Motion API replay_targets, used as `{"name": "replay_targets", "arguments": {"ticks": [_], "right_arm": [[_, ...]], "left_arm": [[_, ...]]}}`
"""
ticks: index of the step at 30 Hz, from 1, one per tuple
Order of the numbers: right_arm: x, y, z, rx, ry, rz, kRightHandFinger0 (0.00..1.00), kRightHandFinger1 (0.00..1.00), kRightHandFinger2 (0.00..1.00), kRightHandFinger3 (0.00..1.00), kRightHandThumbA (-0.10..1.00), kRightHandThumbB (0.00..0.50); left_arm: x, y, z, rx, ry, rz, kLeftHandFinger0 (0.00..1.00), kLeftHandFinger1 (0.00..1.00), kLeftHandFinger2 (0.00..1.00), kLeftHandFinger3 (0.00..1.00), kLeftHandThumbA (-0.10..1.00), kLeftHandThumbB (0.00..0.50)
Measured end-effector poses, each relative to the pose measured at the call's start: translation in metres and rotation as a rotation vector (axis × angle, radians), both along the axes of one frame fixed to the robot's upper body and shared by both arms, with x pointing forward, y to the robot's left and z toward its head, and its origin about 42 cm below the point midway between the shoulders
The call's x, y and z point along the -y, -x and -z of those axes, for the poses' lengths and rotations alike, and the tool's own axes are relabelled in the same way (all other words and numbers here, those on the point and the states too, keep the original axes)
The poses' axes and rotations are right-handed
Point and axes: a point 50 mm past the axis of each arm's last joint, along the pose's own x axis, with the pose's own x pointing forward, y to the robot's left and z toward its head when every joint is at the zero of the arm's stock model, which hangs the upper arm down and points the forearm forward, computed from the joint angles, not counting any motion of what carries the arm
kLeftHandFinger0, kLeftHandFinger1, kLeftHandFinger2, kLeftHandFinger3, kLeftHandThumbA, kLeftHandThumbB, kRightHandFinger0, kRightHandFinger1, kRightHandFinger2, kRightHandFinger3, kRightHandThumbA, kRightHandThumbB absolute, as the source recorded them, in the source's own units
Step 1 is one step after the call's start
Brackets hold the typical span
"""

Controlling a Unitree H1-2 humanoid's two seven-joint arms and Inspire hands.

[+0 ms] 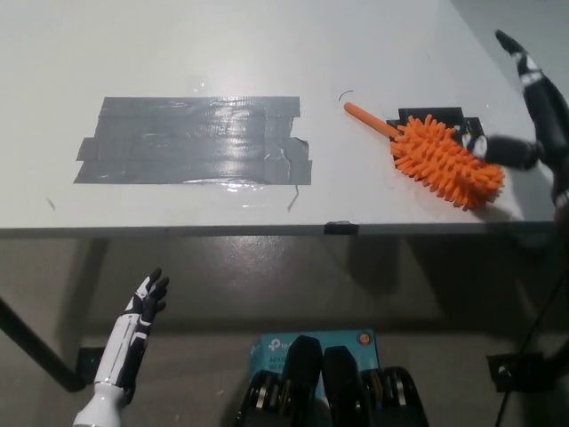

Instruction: An orange duster is kept infront of the robot in the middle of the table and the robot extends its right arm to grab the duster, picks it up and hands it to a person

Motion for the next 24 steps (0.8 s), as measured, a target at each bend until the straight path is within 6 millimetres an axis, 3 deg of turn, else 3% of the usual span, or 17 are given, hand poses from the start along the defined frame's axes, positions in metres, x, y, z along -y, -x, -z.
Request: {"name": "replay_targets", "arguments": {"ticks": [6,10,19,24], "right_arm": [[-0.012,-0.030,0.003,-0.152,0.073,0.017,1.00,1.00,1.00,1.00,1.00,0.438],[-0.019,-0.041,0.019,-0.271,0.132,0.014,1.00,1.00,1.00,1.00,1.00,0.474],[-0.027,-0.054,0.039,-0.446,0.227,0.009,1.00,1.00,1.00,1.00,1.00,0.489],[-0.030,-0.059,0.043,-0.497,0.273,0.009,1.00,1.00,1.00,1.00,1.00,0.455]], "left_arm": [[0.000,-0.001,-0.001,0.003,0.000,0.001,1.00,1.00,1.00,1.00,1.00,0.214],[0.000,-0.001,-0.001,0.003,-0.001,0.001,1.00,1.00,1.00,1.00,1.00,0.198],[0.001,-0.005,-0.003,0.009,-0.010,0.004,1.00,1.00,1.00,1.00,0.96,0.158],[0.002,-0.006,-0.004,0.009,-0.017,0.005,1.00,1.00,1.00,1.00,0.94,0.138]]}}
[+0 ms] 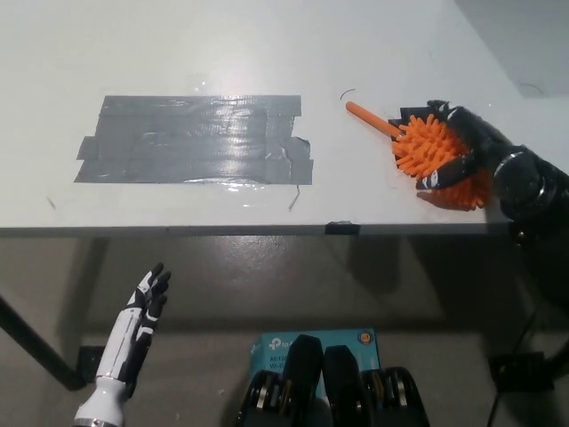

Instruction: An orange duster is kept infront of the robot in the middle of the table and the robot extends its right arm to grab the duster, picks it up and hands it to a person

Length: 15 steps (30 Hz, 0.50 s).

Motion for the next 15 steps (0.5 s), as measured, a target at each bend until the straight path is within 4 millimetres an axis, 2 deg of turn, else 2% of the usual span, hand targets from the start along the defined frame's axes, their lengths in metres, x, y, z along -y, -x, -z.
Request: {"name": "replay_targets", "arguments": {"ticks": [4,8,13,15], "right_arm": [[0.004,-0.008,0.010,-0.060,0.052,0.030,1.00,1.00,1.00,1.00,1.00,0.471],[0.012,-0.017,0.009,-0.090,0.069,0.067,1.00,1.00,1.00,1.00,1.00,0.456],[0.018,-0.022,0.010,-0.113,0.069,0.093,1.00,1.00,1.00,1.00,1.00,0.486],[0.018,-0.022,0.011,-0.117,0.065,0.095,1.00,1.00,1.00,1.00,1.00,0.482]], "left_arm": [[0.000,-0.001,0.000,-0.001,-0.001,0.000,1.00,1.00,1.00,1.00,0.92,0.135],[0.000,-0.002,-0.001,-0.003,-0.004,-0.001,1.00,1.00,1.00,1.00,0.93,0.144],[0.001,-0.006,-0.004,0.000,-0.014,0.001,1.00,1.00,1.00,1.00,0.95,0.142],[0.001,-0.006,-0.004,0.000,-0.020,0.001,1.00,1.00,1.00,1.00,0.94,0.138]]}}
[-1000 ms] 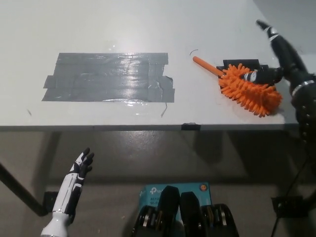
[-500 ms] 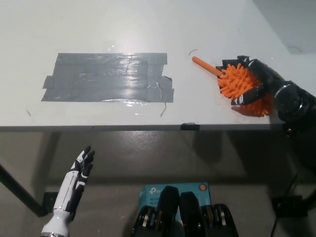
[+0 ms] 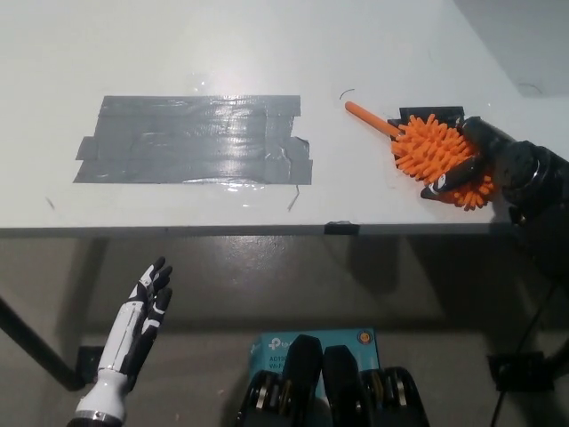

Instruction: An orange duster is kept infront of the robot in the middle of the table and the robot extends its right arm to grab the duster, picks it up and hands it to a person

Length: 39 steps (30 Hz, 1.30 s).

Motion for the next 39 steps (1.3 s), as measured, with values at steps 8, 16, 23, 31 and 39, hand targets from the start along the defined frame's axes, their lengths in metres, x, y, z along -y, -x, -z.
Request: {"name": "replay_targets", "arguments": {"ticks": [8,16,23,31,39], "right_arm": [[-0.006,-0.004,-0.003,-0.007,0.006,-0.007,1.00,1.00,1.00,1.00,1.00,0.434],[-0.012,-0.006,-0.004,-0.036,0.043,-0.037,1.00,1.00,1.00,1.00,0.65,0.307],[-0.008,-0.015,-0.007,-0.074,0.046,-0.062,0.12,0.40,0.58,0.75,-0.09,0.223],[0.003,-0.031,-0.016,-0.115,0.100,-0.055,0.02,0.25,0.26,0.75,-0.10,0.202],[0.007,-0.034,-0.015,-0.113,0.105,-0.088,0.19,0.38,0.31,0.66,-0.10,0.179]], "left_arm": [[0.000,-0.001,-0.001,0.002,-0.008,0.002,1.00,1.00,1.00,1.00,0.93,0.138],[0.001,-0.002,-0.002,0.006,-0.007,0.003,1.00,1.00,1.00,1.00,0.90,0.125],[0.002,-0.007,-0.006,0.018,-0.002,0.005,1.00,1.00,1.00,1.00,0.91,0.128],[0.002,-0.009,-0.007,0.022,0.006,0.004,1.00,1.00,1.00,1.00,0.91,0.147],[0.002,-0.012,-0.011,0.030,0.020,0.004,1.00,1.00,1.00,1.00,0.90,0.124]]}}
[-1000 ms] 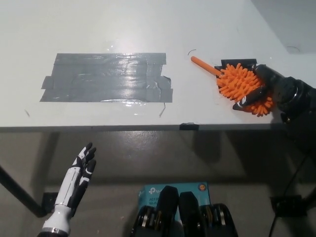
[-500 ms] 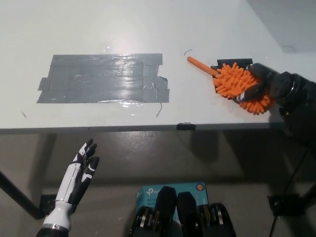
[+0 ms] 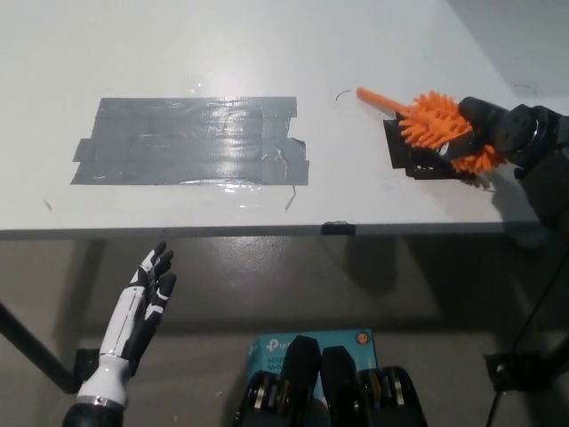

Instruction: An orange duster is kept infront of the robot in the middle of the table and the robot extends its right arm to grab the duster, picks it up and hands it to a person

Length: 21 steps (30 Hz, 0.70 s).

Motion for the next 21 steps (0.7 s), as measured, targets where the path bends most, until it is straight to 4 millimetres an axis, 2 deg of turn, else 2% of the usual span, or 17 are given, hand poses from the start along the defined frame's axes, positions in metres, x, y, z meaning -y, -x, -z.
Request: {"name": "replay_targets", "arguments": {"ticks": [1,2,4,6,8,9,10,11,12,13,15,16,17,18,19,20,21], "right_arm": [[0.000,0.000,0.000,0.002,0.000,-0.003,0.29,0.44,0.37,0.63,-0.10,0.170],[0.001,0.000,0.000,0.003,0.000,-0.006,0.29,0.44,0.37,0.63,-0.10,0.170],[0.001,0.000,0.000,0.006,-0.001,-0.013,0.25,0.38,0.33,0.69,-0.10,0.141],[0.003,0.000,0.000,0.008,-0.003,-0.018,0.23,0.36,0.32,0.70,-0.10,0.134],[0.004,0.000,0.000,0.011,-0.007,-0.023,0.13,0.33,0.32,0.74,-0.10,0.133],[0.005,0.000,0.000,0.012,-0.013,-0.023,0.12,0.32,0.31,0.69,-0.10,0.125],[0.006,0.000,0.001,0.016,-0.031,-0.023,0.02,0.25,0.25,0.56,-0.10,0.142],[0.008,0.001,0.001,0.019,-0.052,-0.018,0.00,0.24,0.24,0.51,-0.10,0.147],[0.010,0.001,0.002,0.023,-0.080,-0.012,0.00,0.19,0.18,0.41,-0.10,0.164],[0.012,0.001,0.002,0.029,-0.121,0.000,0.00,0.10,0.06,0.32,-0.10,0.160],[0.019,0.003,0.005,0.042,-0.236,0.045,0.00,0.21,0.22,0.42,-0.10,0.156],[0.022,0.004,0.008,0.046,-0.290,0.065,0.00,0.33,0.30,0.58,-0.10,0.165],[0.025,0.005,0.011,0.048,-0.341,0.086,0.01,0.44,0.46,0.78,-0.10,0.177],[0.027,0.006,0.013,0.051,-0.387,0.103,0.01,0.47,0.62,0.91,-0.10,0.186],[0.030,0.008,0.015,0.052,-0.439,0.123,0.01,0.47,0.62,0.91,-0.10,0.186],[0.030,0.009,0.017,0.050,-0.475,0.136,0.02,0.46,0.77,0.95,-0.10,0.228],[0.033,0.011,0.021,0.050,-0.537,0.160,0.00,0.46,0.81,1.00,-0.10,0.222]], "left_arm": [[0.000,0.000,0.000,0.000,0.003,0.000,1.00,1.00,1.00,1.00,0.89,0.128],[0.000,0.000,0.000,0.000,0.005,0.000,1.00,1.00,1.00,1.00,0.89,0.128],[0.000,0.000,0.000,0.000,0.007,0.001,0.97,1.00,1.00,1.00,0.90,0.118],[0.000,-0.002,0.000,-0.002,0.010,0.001,0.96,1.00,1.00,1.00,0.90,0.111],[0.000,-0.004,-0.001,0.000,0.012,0.002,0.95,1.00,1.00,1.00,0.89,0.102],[0.000,-0.004,-0.001,0.001,0.013,0.003,0.95,1.00,1.00,1.00,0.89,0.099],[0.000,-0.005,-0.002,0.004,0.015,0.006,0.95,1.00,1.00,1.00,0.89,0.094],[0.000,-0.006,-0.003,0.005,0.016,0.007,0.95,1.00,1.00,1.00,0.89,0.093],[0.000,-0.006,-0.003,0.006,0.017,0.009,0.95,1.00,1.00,1.00,0.89,0.093],[0.000,-0.006,-0.003,0.005,0.018,0.009,0.96,1.00,1.00,1.00,0.90,0.089],[0.000,-0.006,-0.002,0.003,0.019,0.011,0.96,1.00,1.00,1.00,0.90,0.085],[0.000,-0.006,-0.002,0.002,0.019,0.011,0.96,1.00,1.00,1.00,0.89,0.085],[0.001,-0.006,-0.002,0.002,0.020,0.012,0.96,1.00,1.00,1.00,0.89,0.084],[0.001,-0.006,-0.002,0.001,0.020,0.012,0.96,1.00,1.00,1.00,0.89,0.084],[0.001,-0.006,-0.002,0.001,0.020,0.012,0.96,1.00,1.00,1.00,0.89,0.084],[0.001,-0.006,-0.002,0.000,0.020,0.012,0.96,1.00,1.00,1.00,0.89,0.082],[0.001,-0.006,-0.001,-0.002,0.020,0.012,0.96,1.00,1.00,1.00,0.90,0.081]]}}
